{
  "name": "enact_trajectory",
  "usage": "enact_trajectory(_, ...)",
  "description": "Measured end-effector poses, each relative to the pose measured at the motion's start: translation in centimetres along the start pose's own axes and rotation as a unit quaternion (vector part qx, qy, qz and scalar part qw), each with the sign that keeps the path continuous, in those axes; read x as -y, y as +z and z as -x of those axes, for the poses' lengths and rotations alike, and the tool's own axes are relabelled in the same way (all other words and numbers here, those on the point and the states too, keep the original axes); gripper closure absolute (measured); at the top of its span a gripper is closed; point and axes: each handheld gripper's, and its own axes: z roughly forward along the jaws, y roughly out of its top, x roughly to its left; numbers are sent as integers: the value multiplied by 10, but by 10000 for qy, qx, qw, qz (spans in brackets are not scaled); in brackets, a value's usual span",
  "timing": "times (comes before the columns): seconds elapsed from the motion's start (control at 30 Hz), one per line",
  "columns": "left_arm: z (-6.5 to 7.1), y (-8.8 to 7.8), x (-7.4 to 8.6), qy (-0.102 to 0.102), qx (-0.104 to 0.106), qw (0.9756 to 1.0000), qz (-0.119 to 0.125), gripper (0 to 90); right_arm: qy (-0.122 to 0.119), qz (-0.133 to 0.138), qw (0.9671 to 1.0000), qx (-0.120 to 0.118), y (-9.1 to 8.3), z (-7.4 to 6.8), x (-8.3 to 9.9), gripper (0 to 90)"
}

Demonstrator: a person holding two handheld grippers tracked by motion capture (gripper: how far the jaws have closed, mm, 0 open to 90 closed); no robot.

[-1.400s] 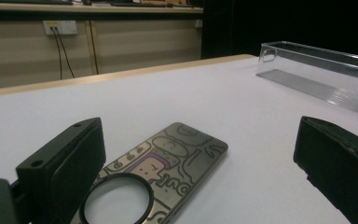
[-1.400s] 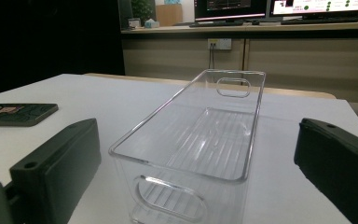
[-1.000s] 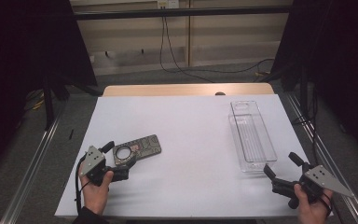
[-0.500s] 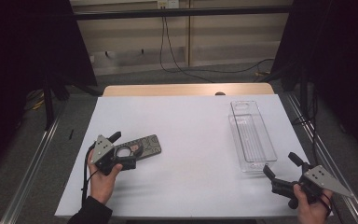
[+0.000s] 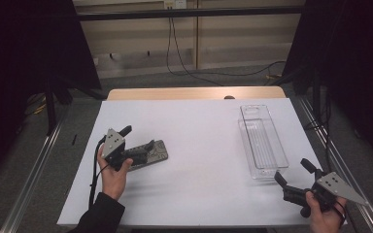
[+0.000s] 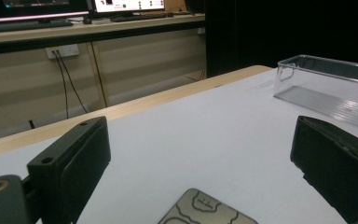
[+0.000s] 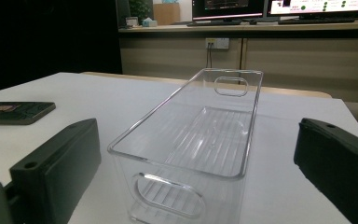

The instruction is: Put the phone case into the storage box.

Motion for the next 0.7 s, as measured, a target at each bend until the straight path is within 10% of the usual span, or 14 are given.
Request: enact_trajectory(0.7, -12, 30, -21, 62, 87, 9999, 32, 39, 2, -15, 10000, -13, 1, 0, 0, 0)
